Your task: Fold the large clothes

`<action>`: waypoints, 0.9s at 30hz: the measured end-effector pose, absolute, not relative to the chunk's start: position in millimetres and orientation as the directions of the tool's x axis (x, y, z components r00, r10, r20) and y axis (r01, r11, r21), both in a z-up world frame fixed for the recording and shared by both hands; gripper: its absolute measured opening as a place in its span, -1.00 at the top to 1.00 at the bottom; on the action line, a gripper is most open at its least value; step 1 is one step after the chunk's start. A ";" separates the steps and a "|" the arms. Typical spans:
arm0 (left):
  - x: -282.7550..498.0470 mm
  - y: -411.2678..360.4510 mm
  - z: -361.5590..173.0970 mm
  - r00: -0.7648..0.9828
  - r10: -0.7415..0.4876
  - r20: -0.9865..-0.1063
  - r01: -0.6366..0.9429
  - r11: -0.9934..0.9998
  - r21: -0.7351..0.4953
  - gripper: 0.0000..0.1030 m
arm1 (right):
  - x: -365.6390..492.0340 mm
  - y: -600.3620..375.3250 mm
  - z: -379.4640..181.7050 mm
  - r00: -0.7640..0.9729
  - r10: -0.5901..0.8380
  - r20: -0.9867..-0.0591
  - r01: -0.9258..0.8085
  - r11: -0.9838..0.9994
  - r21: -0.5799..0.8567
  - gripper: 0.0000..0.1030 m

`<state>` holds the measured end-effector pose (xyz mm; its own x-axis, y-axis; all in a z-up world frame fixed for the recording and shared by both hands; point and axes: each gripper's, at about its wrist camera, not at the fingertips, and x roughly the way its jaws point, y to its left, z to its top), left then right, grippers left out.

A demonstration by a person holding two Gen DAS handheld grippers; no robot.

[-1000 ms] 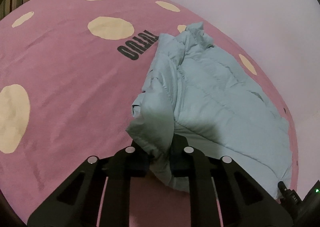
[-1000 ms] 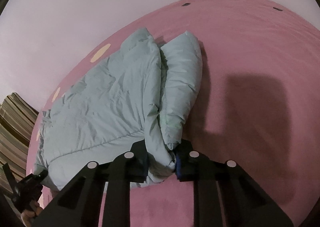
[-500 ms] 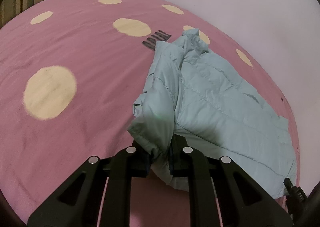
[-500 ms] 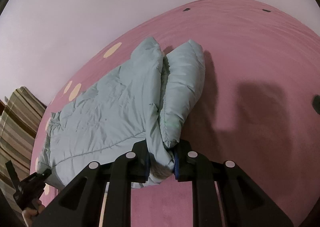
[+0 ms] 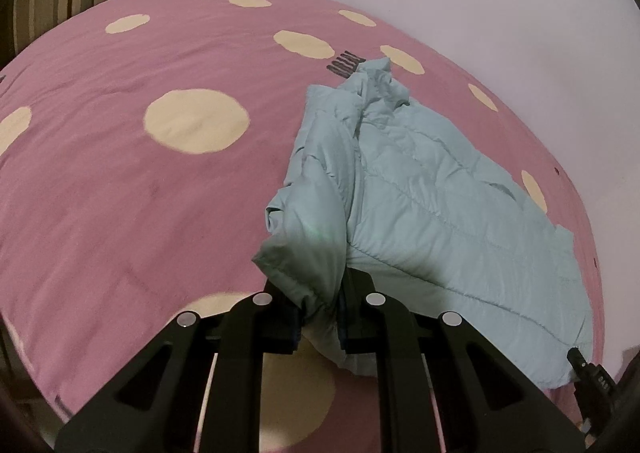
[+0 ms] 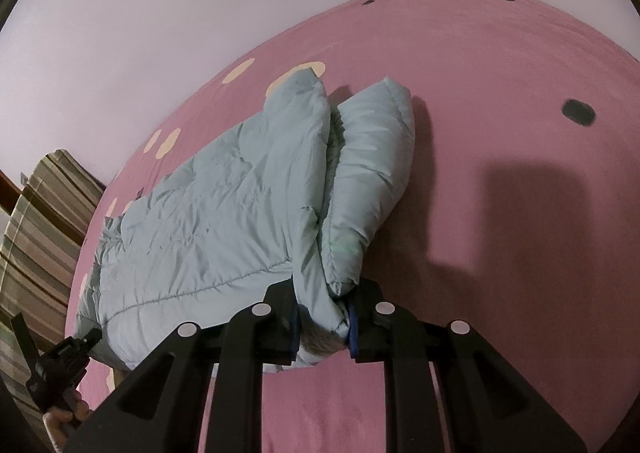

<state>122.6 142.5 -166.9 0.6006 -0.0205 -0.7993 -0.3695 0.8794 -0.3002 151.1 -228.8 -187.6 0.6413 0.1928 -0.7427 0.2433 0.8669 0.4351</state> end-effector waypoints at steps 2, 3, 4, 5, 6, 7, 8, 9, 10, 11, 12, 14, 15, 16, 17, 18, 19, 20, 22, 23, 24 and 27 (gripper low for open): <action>113.3 143.5 -166.3 0.601 -0.022 -0.799 -0.368 0.880 -0.301 0.75 | 142.0 -226.8 -187.5 0.642 0.194 -0.742 0.240 0.868 0.435 0.67; 109.9 144.1 -166.9 0.602 -0.020 -0.798 -0.367 0.881 -0.299 0.75 | 138.9 -226.6 -187.8 0.642 0.196 -0.741 0.237 0.868 0.436 0.67; 107.5 144.4 -167.9 0.601 -0.019 -0.799 -0.367 0.881 -0.297 0.75 | 138.8 -227.1 -187.8 0.641 0.198 -0.742 0.236 0.868 0.436 0.67; 105.9 143.9 -169.4 0.598 -0.021 -0.801 -0.367 0.882 -0.297 0.75 | 137.2 -227.4 -189.3 0.639 0.201 -0.742 0.237 0.867 0.438 0.67; 106.7 143.5 -170.8 0.596 -0.020 -0.803 -0.368 0.882 -0.295 0.75 | 134.8 -227.2 -190.8 0.638 0.201 -0.743 0.236 0.868 0.438 0.67; 105.6 143.2 -173.3 0.593 -0.019 -0.805 -0.367 0.883 -0.292 0.75 | 135.5 -226.8 -192.5 0.636 0.200 -0.745 0.236 0.869 0.435 0.67; 104.7 143.0 -175.0 0.591 -0.019 -0.807 -0.368 0.883 -0.290 0.75 | 137.2 -226.8 -195.4 0.633 0.199 -0.748 0.238 0.869 0.433 0.67; 104.7 142.6 -176.3 0.590 -0.018 -0.808 -0.369 0.883 -0.289 0.75 | 137.1 -226.8 -197.9 0.630 0.202 -0.750 0.241 0.867 0.436 0.66; 105.0 142.3 -177.0 0.590 -0.015 -0.807 -0.368 0.884 -0.286 0.75 | 136.5 -227.1 -200.0 0.629 0.204 -0.750 0.243 0.865 0.439 0.66; 105.6 142.1 -177.3 0.589 -0.012 -0.808 -0.367 0.887 -0.281 0.75 | 137.4 -226.2 -202.1 0.627 0.202 -0.752 0.243 0.867 0.436 0.66; 106.9 141.5 -178.1 0.586 -0.010 -0.810 -0.366 0.889 -0.275 0.75 | 139.2 -225.8 -204.1 0.626 0.200 -0.754 0.241 0.870 0.431 0.66; 108.1 140.8 -179.4 0.584 -0.009 -0.812 -0.366 0.889 -0.274 0.75 | 139.6 -224.9 -207.7 0.623 0.198 -0.757 0.239 0.873 0.425 0.64; 108.0 139.9 -179.9 0.583 -0.008 -0.813 -0.366 0.890 -0.272 0.74 | 139.6 -224.7 -209.4 0.624 0.197 -0.756 0.237 0.874 0.423 0.64; 108.3 139.9 -180.5 0.582 -0.007 -0.813 -0.366 0.891 -0.270 0.74 | 139.7 -224.1 -210.8 0.624 0.197 -0.756 0.237 0.875 0.423 0.63; 109.0 139.7 -181.0 0.581 -0.006 -0.814 -0.365 0.891 -0.268 0.73 | 138.5 -223.2 -211.5 0.624 0.197 -0.756 0.236 0.875 0.423 0.63; 108.6 139.3 -181.6 0.581 -0.005 -0.814 -0.365 0.892 -0.266 0.73 | 138.9 -222.8 -211.9 0.624 0.196 -0.756 0.235 0.876 0.421 0.63; 108.5 139.0 -182.1 0.578 -0.005 -0.816 -0.364 0.893 -0.263 0.73 | 139.5 -222.8 -211.8 0.625 0.196 -0.756 0.234 0.877 0.421 0.62; 108.7 139.0 -182.3 0.579 -0.004 -0.816 -0.364 0.894 -0.262 0.72 | 137.5 -221.5 -211.6 0.626 0.196 -0.755 0.233 0.877 0.421 0.61; 107.4 139.0 -182.3 0.580 -0.001 -0.815 -0.363 0.895 -0.259 0.71 | 135.3 -223.1 -211.1 0.626 0.199 -0.754 0.232 0.875 0.424 0.57; 108.0 138.0 -182.5 0.580 0.000 -0.815 -0.363 0.895 -0.258 0.70 | 133.8 -224.3 -211.3 0.626 0.202 -0.753 0.233 0.873 0.428 0.55; 108.3 137.9 -182.1 0.580 0.002 -0.815 -0.363 0.896 -0.255 0.69 | 132.9 -224.8 -211.4 0.626 0.203 -0.753 0.236 0.871 0.431 0.55; 106.7 136.7 -181.7 0.579 0.010 -0.815 -0.361 0.900 -0.246 0.61 | 128.8 -229.7 -212.0 0.630 0.211 -0.748 0.241 0.862 0.445 0.45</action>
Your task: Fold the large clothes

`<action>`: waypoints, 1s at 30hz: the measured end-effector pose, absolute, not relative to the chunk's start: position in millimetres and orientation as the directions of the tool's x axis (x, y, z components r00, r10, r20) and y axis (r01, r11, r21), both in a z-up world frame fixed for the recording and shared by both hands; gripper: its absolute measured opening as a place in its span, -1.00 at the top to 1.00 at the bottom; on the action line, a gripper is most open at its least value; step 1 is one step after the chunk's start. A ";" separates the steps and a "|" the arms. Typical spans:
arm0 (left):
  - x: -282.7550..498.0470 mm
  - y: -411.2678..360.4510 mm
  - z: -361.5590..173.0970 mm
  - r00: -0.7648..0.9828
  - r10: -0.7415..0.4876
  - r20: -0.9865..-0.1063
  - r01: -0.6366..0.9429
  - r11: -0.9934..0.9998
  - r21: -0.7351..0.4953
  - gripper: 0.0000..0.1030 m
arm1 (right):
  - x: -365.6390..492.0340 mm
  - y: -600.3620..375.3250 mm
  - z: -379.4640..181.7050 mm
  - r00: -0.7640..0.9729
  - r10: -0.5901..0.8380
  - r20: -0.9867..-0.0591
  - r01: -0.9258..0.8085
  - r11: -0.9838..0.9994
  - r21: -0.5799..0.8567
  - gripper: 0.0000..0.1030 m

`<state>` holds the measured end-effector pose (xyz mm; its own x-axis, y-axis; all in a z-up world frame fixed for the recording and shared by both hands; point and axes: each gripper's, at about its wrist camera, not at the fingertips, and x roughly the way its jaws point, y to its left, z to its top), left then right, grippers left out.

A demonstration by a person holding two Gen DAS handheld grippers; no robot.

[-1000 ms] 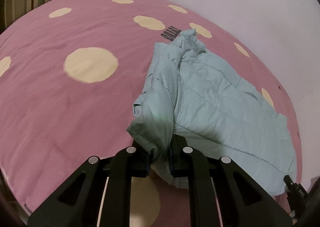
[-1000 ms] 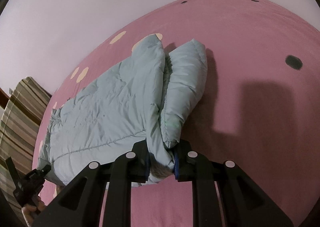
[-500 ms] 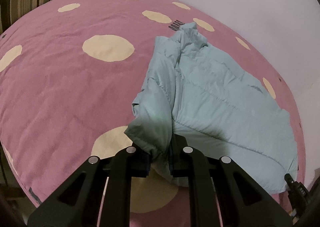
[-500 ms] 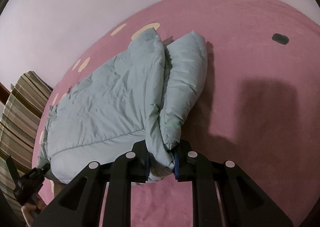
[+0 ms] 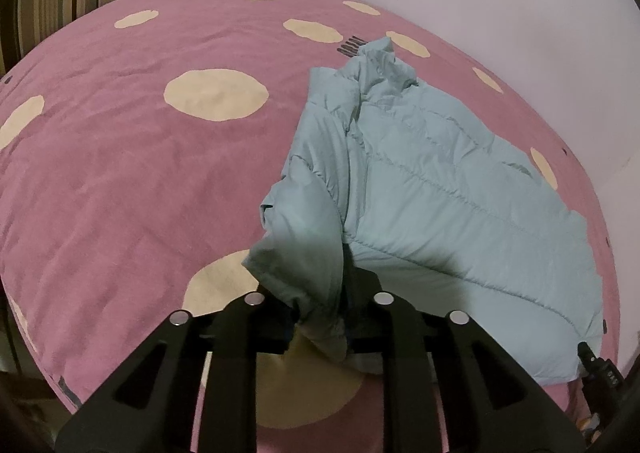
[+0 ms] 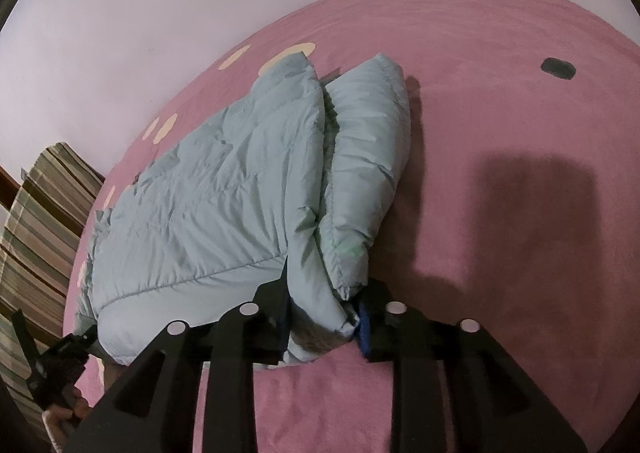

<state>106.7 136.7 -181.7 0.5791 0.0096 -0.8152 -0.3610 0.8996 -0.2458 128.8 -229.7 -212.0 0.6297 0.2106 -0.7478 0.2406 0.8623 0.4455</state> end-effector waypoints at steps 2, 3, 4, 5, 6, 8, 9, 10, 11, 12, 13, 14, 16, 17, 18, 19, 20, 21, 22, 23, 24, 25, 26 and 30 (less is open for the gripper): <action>105.6 138.2 -181.0 0.579 0.011 -0.815 -0.364 0.898 -0.247 0.49 | 126.2 -232.6 -211.0 0.631 0.207 -0.747 0.243 0.862 0.444 0.39; 104.8 139.3 -181.0 0.578 0.011 -0.816 -0.367 0.896 -0.249 0.43 | 124.9 -233.8 -210.1 0.633 0.206 -0.747 0.246 0.861 0.445 0.38; 104.0 141.1 -181.4 0.575 0.012 -0.818 -0.372 0.894 -0.249 0.33 | 124.3 -234.1 -209.6 0.633 0.205 -0.746 0.248 0.860 0.447 0.36; 103.3 143.0 -181.7 0.574 0.014 -0.819 -0.377 0.892 -0.249 0.21 | 123.1 -235.7 -209.0 0.634 0.205 -0.746 0.250 0.858 0.449 0.33; 102.7 144.7 -181.7 0.572 0.017 -0.820 -0.382 0.890 -0.248 0.14 | 121.8 -237.4 -208.5 0.634 0.203 -0.746 0.253 0.857 0.449 0.31; 99.8 151.3 -182.1 0.572 0.015 -0.820 -0.394 0.882 -0.259 0.01 | 118.9 -239.9 -207.6 0.637 0.197 -0.746 0.259 0.856 0.447 0.24; 98.5 154.2 -181.9 0.573 0.012 -0.819 -0.396 0.879 -0.264 -0.02 | 116.9 -241.7 -207.1 0.637 0.192 -0.746 0.262 0.856 0.445 0.22; 97.0 156.7 -181.3 0.574 0.013 -0.819 -0.397 0.879 -0.264 -0.08 | 114.6 -243.6 -206.5 0.639 0.187 -0.746 0.265 0.857 0.442 0.18; 95.6 159.1 -180.6 0.575 0.016 -0.818 -0.399 0.878 -0.263 -0.12 | 112.2 -246.0 -205.9 0.640 0.181 -0.746 0.269 0.857 0.439 0.14; 94.1 160.4 -179.9 0.577 0.017 -0.817 -0.399 0.878 -0.264 -0.15 | 110.5 -247.9 -205.2 0.642 0.175 -0.746 0.274 0.857 0.437 0.12; 92.0 163.1 -179.0 0.578 0.017 -0.816 -0.399 0.878 -0.264 -0.20 | 108.3 -251.4 -205.1 0.643 0.171 -0.746 0.278 0.856 0.436 0.08; 90.2 165.4 -178.3 0.578 0.015 -0.816 -0.398 0.878 -0.266 -0.24 | 105.7 -254.3 -204.4 0.644 0.168 -0.746 0.284 0.853 0.437 0.06; 86.0 170.1 -177.1 0.581 0.010 -0.814 -0.394 0.879 -0.270 -0.28 | 100.2 -260.1 -202.6 0.645 0.160 -0.747 0.292 0.852 0.434 0.04; 83.7 172.6 -176.7 0.581 0.012 -0.814 -0.393 0.880 -0.267 -0.31 | 98.0 -261.7 -201.4 0.646 0.155 -0.748 0.294 0.853 0.431 0.04; 80.9 175.8 -176.4 0.583 0.014 -0.813 -0.391 0.881 -0.265 -0.32 | 95.0 -264.5 -200.3 0.646 0.149 -0.748 0.298 0.853 0.428 0.04; 78.5 178.2 -176.2 0.583 0.015 -0.813 -0.391 0.881 -0.265 -0.35 | 92.2 -266.9 -199.1 0.646 0.143 -0.750 0.304 0.853 0.424 0.04; 76.6 180.3 -175.8 0.583 0.013 -0.812 -0.392 0.880 -0.268 -0.35 | 88.0 -271.0 -197.6 0.645 0.128 -0.753 0.316 0.853 0.415 0.04; 74.9 182.5 -175.4 0.583 0.007 -0.812 -0.393 0.878 -0.274 -0.35 | 84.7 -273.8 -196.4 0.644 0.109 -0.757 0.330 0.853 0.403 0.04; 72.3 185.2 -174.8 0.583 0.000 -0.813 -0.393 0.875 -0.282 -0.36 | 79.8 -278.8 -194.9 0.643 0.081 -0.761 0.350 0.853 0.387 0.04; 70.5 186.1 -174.0 0.582 -0.003 -0.813 -0.392 0.875 -0.284 -0.36 | 77.8 -282.1 -193.8 0.644 0.069 -0.762 0.360 0.852 0.381 0.04; 68.5 187.3 -172.2 0.581 -0.005 -0.814 -0.387 0.878 -0.282 -0.36 | 75.4 -286.0 -192.7 0.642 0.056 -0.764 0.372 0.849 0.375 0.04; 67.2 186.5 -170.4 0.580 -0.007 -0.815 -0.383 0.880 -0.280 -0.36 | 73.3 -289.8 -191.1 0.639 0.043 -0.768 0.387 0.845 0.369 0.04; 64.9 186.1 -167.8 0.580 -0.007 -0.815 -0.379 0.883 -0.277 -0.36 | 72.7 -291.7 -189.4 0.638 0.038 -0.769 0.392 0.843 0.367 0.04; 53.6 184.5 -144.9 0.606 -0.014 -0.795 -0.348 0.895 -0.281 -0.36 | 79.5 -275.9 -170.5 0.654 0.023 -0.756 0.359 0.871 0.337 0.19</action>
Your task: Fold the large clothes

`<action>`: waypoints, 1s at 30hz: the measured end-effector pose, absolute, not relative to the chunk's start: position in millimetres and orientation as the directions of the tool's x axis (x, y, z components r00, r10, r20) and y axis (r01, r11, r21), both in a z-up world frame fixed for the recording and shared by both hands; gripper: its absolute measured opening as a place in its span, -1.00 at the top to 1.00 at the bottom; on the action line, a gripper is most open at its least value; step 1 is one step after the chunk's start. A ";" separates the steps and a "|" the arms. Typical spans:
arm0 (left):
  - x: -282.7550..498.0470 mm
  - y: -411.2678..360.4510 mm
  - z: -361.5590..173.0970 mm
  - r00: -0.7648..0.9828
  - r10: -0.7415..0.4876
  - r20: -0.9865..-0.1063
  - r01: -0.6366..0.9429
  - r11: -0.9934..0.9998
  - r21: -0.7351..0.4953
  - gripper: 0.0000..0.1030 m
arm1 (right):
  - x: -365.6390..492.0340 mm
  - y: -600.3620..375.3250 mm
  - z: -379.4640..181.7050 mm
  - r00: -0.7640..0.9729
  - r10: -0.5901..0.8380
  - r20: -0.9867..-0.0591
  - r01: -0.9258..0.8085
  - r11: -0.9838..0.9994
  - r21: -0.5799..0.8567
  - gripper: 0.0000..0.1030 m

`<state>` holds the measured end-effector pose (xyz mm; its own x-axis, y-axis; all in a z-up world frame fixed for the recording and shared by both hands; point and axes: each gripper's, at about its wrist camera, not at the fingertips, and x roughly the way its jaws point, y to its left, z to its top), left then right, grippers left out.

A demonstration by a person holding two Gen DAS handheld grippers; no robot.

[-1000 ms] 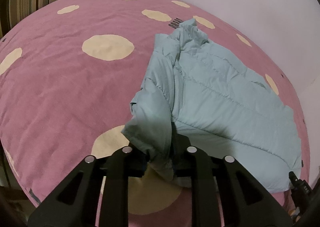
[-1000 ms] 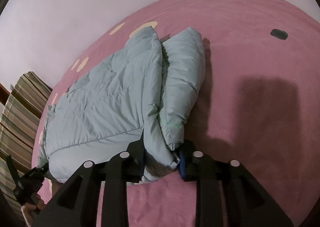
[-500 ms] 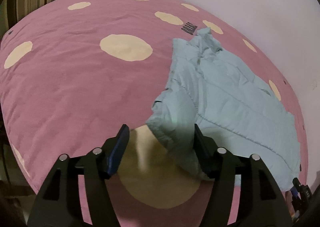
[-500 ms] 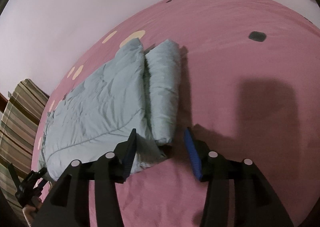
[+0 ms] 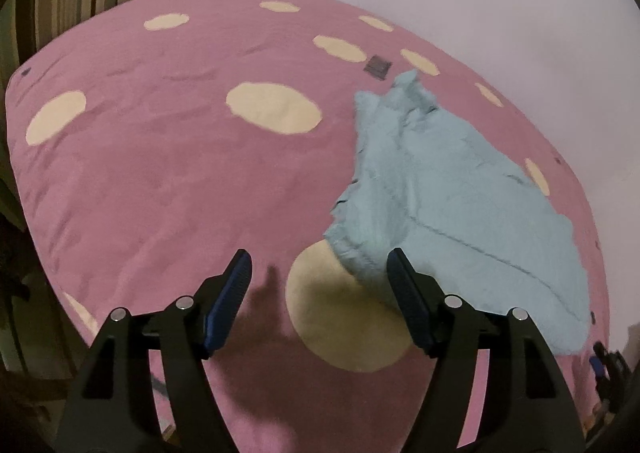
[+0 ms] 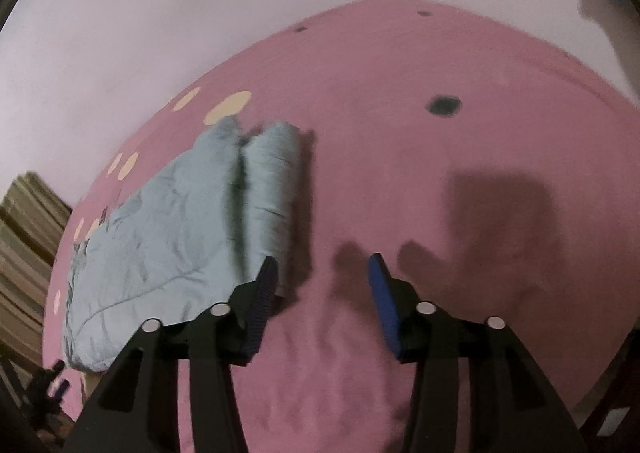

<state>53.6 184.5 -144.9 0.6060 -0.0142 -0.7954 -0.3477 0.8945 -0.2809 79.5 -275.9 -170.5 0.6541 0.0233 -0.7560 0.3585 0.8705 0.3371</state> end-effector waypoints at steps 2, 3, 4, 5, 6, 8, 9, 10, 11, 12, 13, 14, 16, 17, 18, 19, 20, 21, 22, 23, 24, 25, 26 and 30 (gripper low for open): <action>51.0 183.4 -133.8 0.621 -0.012 -0.783 -0.329 0.904 -0.274 -0.37 | 87.1 -256.6 -157.9 0.667 0.037 -0.744 0.306 0.897 0.318 0.27; 50.8 182.7 -128.9 0.626 -0.009 -0.780 -0.318 0.910 -0.265 -0.40 | 92.8 -244.4 -152.2 0.671 0.052 -0.739 0.274 0.910 0.312 0.27; 52.6 182.0 -123.8 0.629 -0.010 -0.778 -0.303 0.918 -0.256 -0.47 | 98.0 -235.4 -149.1 0.673 0.068 -0.737 0.249 0.917 0.311 0.29; 54.8 181.8 -120.2 0.632 -0.013 -0.775 -0.290 0.923 -0.252 -0.51 | 105.1 -222.0 -145.0 0.673 0.090 -0.734 0.213 0.927 0.309 0.29; 56.8 181.5 -117.2 0.637 -0.009 -0.771 -0.285 0.927 -0.246 -0.51 | 112.0 -208.9 -142.0 0.674 0.107 -0.731 0.181 0.935 0.304 0.30; 63.5 182.1 -113.5 0.638 0.016 -0.770 -0.280 0.936 -0.213 -0.53 | 126.5 -181.9 -139.0 0.666 0.138 -0.733 0.119 0.950 0.288 0.30; 67.7 181.9 -113.2 0.634 0.016 -0.773 -0.277 0.938 -0.209 -0.53 | 135.2 -167.7 -138.9 0.658 0.154 -0.737 0.092 0.955 0.282 0.30; 72.0 182.2 -113.3 0.631 0.010 -0.775 -0.275 0.938 -0.212 -0.53 | 145.6 -150.1 -140.1 0.644 0.173 -0.745 0.054 0.961 0.270 0.30; 74.9 182.8 -113.6 0.629 0.011 -0.777 -0.277 0.937 -0.212 -0.53 | 154.2 -135.6 -141.5 0.636 0.177 -0.751 0.031 0.967 0.254 0.30; 78.1 183.2 -114.5 0.626 0.013 -0.780 -0.280 0.937 -0.210 -0.53 | 161.5 -124.1 -142.8 0.629 0.181 -0.756 0.014 0.970 0.243 0.30; 82.3 184.1 -116.3 0.620 0.009 -0.785 -0.279 0.937 -0.209 -0.53 | 170.3 -111.3 -144.8 0.617 0.186 -0.765 -0.004 0.972 0.234 0.30; 87.2 185.2 -117.9 0.613 0.004 -0.790 -0.275 0.938 -0.210 -0.53 | 176.7 -101.5 -146.1 0.607 0.191 -0.771 -0.014 0.973 0.230 0.30; 95.4 188.0 -120.3 0.603 0.007 -0.798 -0.277 0.940 -0.202 -0.53 | 189.0 -81.5 -147.4 0.596 0.197 -0.779 -0.035 0.975 0.220 0.30; 101.0 189.7 -121.0 0.600 0.002 -0.800 -0.270 0.942 -0.200 -0.53 | 192.2 -75.6 -147.1 0.595 0.196 -0.780 -0.041 0.976 0.214 0.30; 107.8 191.0 -121.6 0.594 -0.004 -0.805 -0.259 0.946 -0.196 -0.53 | 197.4 -68.3 -146.9 0.595 0.195 -0.780 -0.050 0.977 0.206 0.30; 112.9 192.0 -122.2 0.588 -0.008 -0.809 -0.254 0.948 -0.194 -0.53 | 199.5 -63.9 -146.9 0.595 0.193 -0.780 -0.056 0.978 0.199 0.30; 120.0 194.5 -122.7 0.582 -0.014 -0.813 -0.250 0.948 -0.196 -0.53 | 203.7 -57.9 -146.9 0.593 0.190 -0.783 -0.062 0.980 0.190 0.30; 124.8 195.6 -123.0 0.579 -0.021 -0.815 -0.246 0.948 -0.200 -0.53 | 205.8 -53.3 -146.5 0.592 0.189 -0.784 -0.067 0.980 0.185 0.30; 131.7 197.7 -123.8 0.574 -0.034 -0.818 -0.239 0.949 -0.207 -0.53 | 209.9 -48.3 -147.2 0.592 0.186 -0.784 -0.070 0.981 0.180 0.30; 137.5 199.6 -124.9 0.569 -0.043 -0.821 -0.233 0.949 -0.212 -0.53 | 211.3 -46.0 -147.6 0.592 0.184 -0.785 -0.072 0.982 0.176 0.30; 143.1 201.0 -126.0 0.563 -0.051 -0.825 -0.228 0.950 -0.215 -0.53 | 213.6 -43.0 -148.7 0.591 0.180 -0.786 -0.074 0.983 0.170 0.30; 149.8 201.6 -127.4 0.557 -0.064 -0.828 -0.215 0.952 -0.219 -0.53 | 216.6 -39.7 -150.8 0.591 0.171 -0.788 -0.075 0.985 0.157 0.30; 154.6 201.5 -128.7 0.552 -0.070 -0.831 -0.207 0.954 -0.218 -0.53 | 221.6 -36.3 -152.7 0.590 0.162 -0.791 -0.072 0.986 0.147 0.30; 172.1 197.6 -135.0 0.533 -0.087 -0.841 -0.176 0.962 -0.211 -0.53 | 230.3 -29.8 -169.7 0.566 0.135 -0.813 -0.061 0.991 0.121 0.30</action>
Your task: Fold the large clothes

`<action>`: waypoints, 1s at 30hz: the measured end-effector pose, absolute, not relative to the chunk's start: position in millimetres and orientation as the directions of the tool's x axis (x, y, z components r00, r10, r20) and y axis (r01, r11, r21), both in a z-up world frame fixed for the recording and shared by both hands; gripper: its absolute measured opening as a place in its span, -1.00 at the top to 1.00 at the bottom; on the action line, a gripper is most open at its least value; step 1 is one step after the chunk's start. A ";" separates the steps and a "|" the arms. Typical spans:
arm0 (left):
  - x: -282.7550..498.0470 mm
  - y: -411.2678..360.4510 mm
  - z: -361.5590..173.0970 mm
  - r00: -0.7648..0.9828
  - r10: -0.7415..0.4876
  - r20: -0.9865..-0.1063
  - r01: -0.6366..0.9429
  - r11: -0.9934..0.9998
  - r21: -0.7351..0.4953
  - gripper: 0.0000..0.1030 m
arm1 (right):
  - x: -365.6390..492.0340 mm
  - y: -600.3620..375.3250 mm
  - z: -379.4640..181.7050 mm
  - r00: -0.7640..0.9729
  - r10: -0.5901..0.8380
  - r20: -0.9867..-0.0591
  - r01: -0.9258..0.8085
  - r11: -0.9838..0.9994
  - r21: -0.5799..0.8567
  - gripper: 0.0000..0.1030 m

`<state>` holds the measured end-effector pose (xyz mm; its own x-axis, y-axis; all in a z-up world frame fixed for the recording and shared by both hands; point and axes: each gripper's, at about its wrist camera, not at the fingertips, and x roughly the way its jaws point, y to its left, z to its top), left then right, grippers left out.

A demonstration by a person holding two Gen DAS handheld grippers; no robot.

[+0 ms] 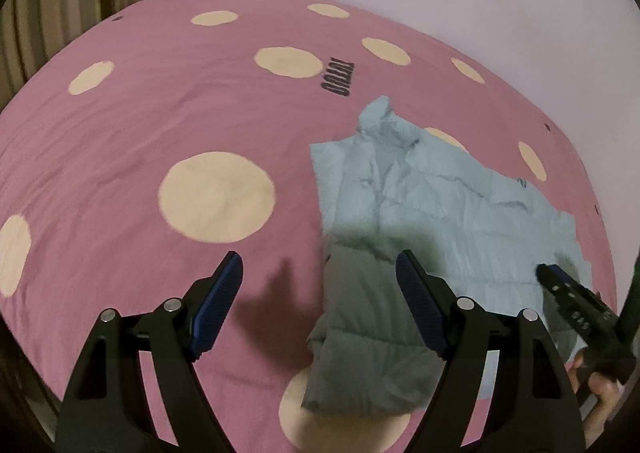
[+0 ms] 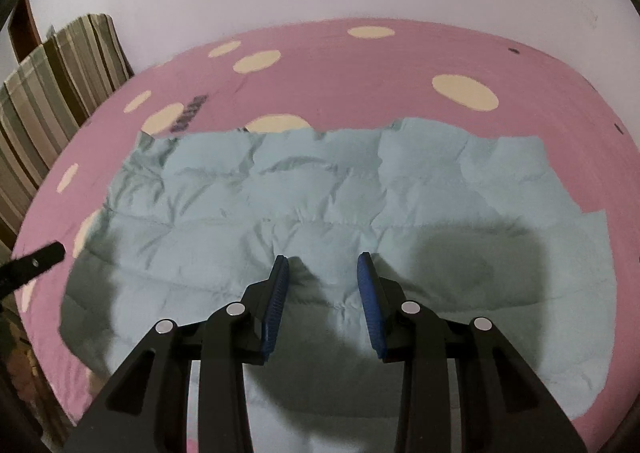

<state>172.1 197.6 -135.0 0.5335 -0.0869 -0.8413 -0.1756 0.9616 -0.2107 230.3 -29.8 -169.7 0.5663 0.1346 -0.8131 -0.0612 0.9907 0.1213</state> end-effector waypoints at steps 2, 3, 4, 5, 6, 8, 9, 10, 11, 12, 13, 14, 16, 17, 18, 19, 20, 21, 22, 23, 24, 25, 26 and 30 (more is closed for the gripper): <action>179.8 193.7 -139.6 0.526 -0.091 -0.846 -0.163 0.965 -0.205 -0.53 | 232.5 -25.2 -179.1 0.557 0.111 -0.823 -0.062 0.994 0.093 0.30; 183.3 192.1 -142.0 0.520 -0.094 -0.849 -0.157 0.966 -0.204 -0.53 | 233.7 -23.4 -184.0 0.551 0.102 -0.828 -0.063 0.995 0.081 0.30; 187.5 190.5 -145.1 0.512 -0.101 -0.853 -0.151 0.967 -0.205 -0.53 | 234.8 -22.5 -189.8 0.547 0.094 -0.832 -0.060 0.996 0.073 0.30; 190.8 189.0 -147.8 0.505 -0.111 -0.856 -0.145 0.967 -0.211 -0.54 | 235.0 -22.2 -193.1 0.545 0.090 -0.834 -0.059 0.996 0.068 0.29; 194.0 187.6 -150.3 0.499 -0.120 -0.858 -0.142 0.966 -0.217 -0.54 | 235.0 -21.7 -195.5 0.544 0.086 -0.834 -0.058 0.996 0.064 0.29; 201.2 185.0 -156.6 0.485 -0.138 -0.863 -0.133 0.964 -0.229 -0.54 | 234.4 -20.1 -197.4 0.546 0.078 -0.834 -0.059 0.997 0.054 0.29; 205.8 183.0 -161.1 0.473 -0.149 -0.869 -0.127 0.964 -0.234 -0.54 | 234.4 -19.6 -198.0 0.547 0.076 -0.834 -0.060 0.997 0.051 0.29; 208.2 181.8 -164.2 0.465 -0.153 -0.872 -0.124 0.964 -0.235 -0.54 | 234.2 -19.7 -199.1 0.547 0.075 -0.834 -0.062 0.997 0.049 0.29; 210.6 180.4 -167.4 0.459 -0.157 -0.875 -0.122 0.964 -0.237 -0.54 | 233.0 -21.0 -199.6 0.548 0.075 -0.833 -0.063 0.997 0.049 0.30; 213.3 178.9 -170.9 0.451 -0.158 -0.878 -0.121 0.964 -0.236 -0.54 | 233.0 -20.9 -200.0 0.549 0.076 -0.832 -0.063 0.997 0.049 0.29; 216.2 177.2 -174.8 0.443 -0.157 -0.883 -0.119 0.965 -0.231 -0.54 | 233.0 -21.1 -200.3 0.550 0.076 -0.832 -0.064 0.997 0.049 0.30; 218.7 176.2 -178.3 0.436 -0.157 -0.886 -0.118 0.966 -0.229 -0.55 | 233.3 -21.0 -200.5 0.551 0.077 -0.831 -0.064 0.997 0.049 0.30; 223.2 175.5 -184.1 0.426 -0.157 -0.891 -0.120 0.966 -0.227 -0.60 | 234.1 -19.8 -201.2 0.554 0.075 -0.829 -0.066 0.997 0.046 0.30; 225.6 175.3 -187.2 0.420 -0.156 -0.894 -0.123 0.966 -0.226 -0.67 | 234.0 -19.8 -201.5 0.556 0.076 -0.827 -0.067 0.997 0.046 0.29; 227.4 175.5 -189.7 0.415 -0.156 -0.896 -0.124 0.966 -0.225 -0.69 | 234.2 -19.3 -201.3 0.556 0.076 -0.828 -0.065 0.997 0.048 0.29; 230.3 175.8 -193.8 0.406 -0.162 -0.900 -0.122 0.966 -0.229 -0.70 | 234.4 -18.6 -201.5 0.557 0.077 -0.827 -0.065 0.997 0.049 0.29; 232.6 176.2 -197.2 0.401 -0.168 -0.901 -0.122 0.964 -0.234 -0.71 | 234.3 -18.7 -201.7 0.559 0.078 -0.825 -0.065 0.997 0.050 0.29; 234.9 176.2 -199.3 0.398 -0.171 -0.902 -0.123 0.964 -0.237 -0.72 | 234.6 -18.8 -201.8 0.560 0.079 -0.825 -0.067 0.996 0.050 0.29; 236.3 175.9 -201.6 0.395 -0.173 -0.902 -0.121 0.964 -0.238 -0.72 | 234.4 -18.7 -202.0 0.562 0.079 -0.823 -0.068 0.996 0.049 0.29; 236.9 174.2 -202.3 0.397 -0.168 -0.902 -0.113 0.967 -0.230 -0.71 | 234.4 -18.7 -202.2 0.563 0.079 -0.822 -0.069 0.996 0.049 0.29; 236.9 171.8 -202.7 0.399 -0.161 -0.902 -0.104 0.970 -0.220 -0.70 | 234.6 -18.9 -202.5 0.565 0.080 -0.822 -0.069 0.996 0.049 0.29; 235.9 169.5 -202.8 0.401 -0.160 -0.902 -0.094 0.972 -0.215 -0.60 | 234.7 -18.7 -202.8 0.566 0.078 -0.820 -0.068 0.997 0.048 0.29; 235.6 166.9 -202.6 0.401 -0.165 -0.901 -0.081 0.973 -0.214 -0.41 | 234.6 -18.7 -203.2 0.568 0.077 -0.820 -0.069 0.997 0.046 0.29; 236.3 153.7 -198.4 0.402 -0.203 -0.893 -0.028 0.972 -0.234 0.22 | 233.9 -16.7 -204.5 0.574 0.068 -0.816 -0.069 0.997 0.035 0.29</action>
<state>236.3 153.7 -198.4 0.4022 -0.2032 -0.8927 -0.0279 0.9719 -0.2337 233.9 -16.6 -204.5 0.5737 0.0684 -0.8162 -0.0686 0.9970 0.0353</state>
